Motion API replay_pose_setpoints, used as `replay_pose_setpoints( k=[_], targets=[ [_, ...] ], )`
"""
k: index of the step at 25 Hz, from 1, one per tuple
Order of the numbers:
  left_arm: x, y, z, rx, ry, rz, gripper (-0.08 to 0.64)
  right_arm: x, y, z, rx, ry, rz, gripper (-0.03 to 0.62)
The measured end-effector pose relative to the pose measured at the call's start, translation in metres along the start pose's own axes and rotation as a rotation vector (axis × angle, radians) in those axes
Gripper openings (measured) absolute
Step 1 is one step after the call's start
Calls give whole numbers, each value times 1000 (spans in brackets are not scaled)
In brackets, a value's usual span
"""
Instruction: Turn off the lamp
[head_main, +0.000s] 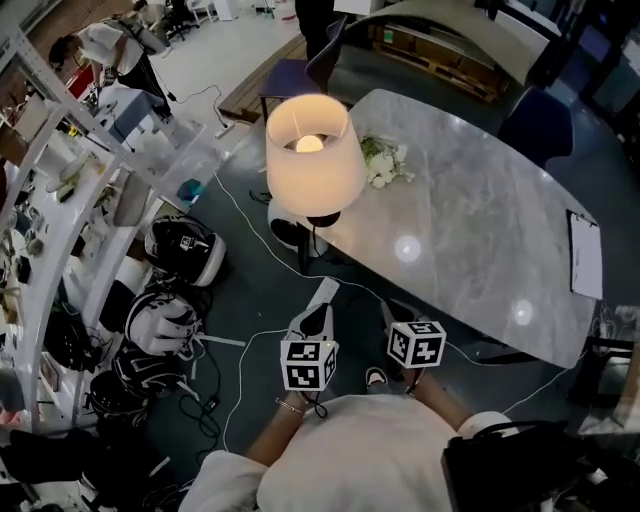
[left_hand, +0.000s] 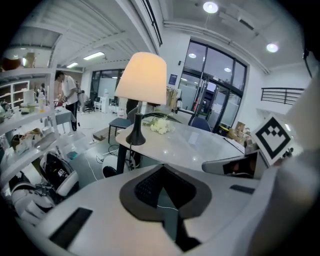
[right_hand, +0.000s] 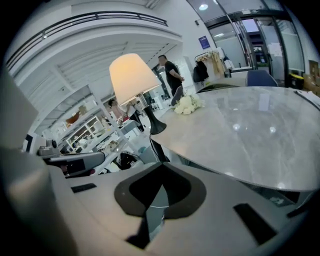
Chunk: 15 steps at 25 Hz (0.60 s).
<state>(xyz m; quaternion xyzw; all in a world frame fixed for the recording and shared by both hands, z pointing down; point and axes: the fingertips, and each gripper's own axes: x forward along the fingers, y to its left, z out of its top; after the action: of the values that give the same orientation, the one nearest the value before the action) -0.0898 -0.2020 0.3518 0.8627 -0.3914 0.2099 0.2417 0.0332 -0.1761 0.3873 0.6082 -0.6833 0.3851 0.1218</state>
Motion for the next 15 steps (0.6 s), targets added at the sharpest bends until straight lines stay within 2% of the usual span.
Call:
replay_pose_setpoints(
  k=[8, 11, 15],
  targets=[
    [19, 32, 22, 109, 70, -174, -6, 32, 45, 28, 80, -88, -71, -2],
    [24, 35, 19, 116, 87, -192, -6, 36, 49, 25, 75, -82, -80, -2],
    [32, 33, 10, 87, 120, -189, -6, 32, 43, 21, 92, -77, -90, -2]
  ],
)
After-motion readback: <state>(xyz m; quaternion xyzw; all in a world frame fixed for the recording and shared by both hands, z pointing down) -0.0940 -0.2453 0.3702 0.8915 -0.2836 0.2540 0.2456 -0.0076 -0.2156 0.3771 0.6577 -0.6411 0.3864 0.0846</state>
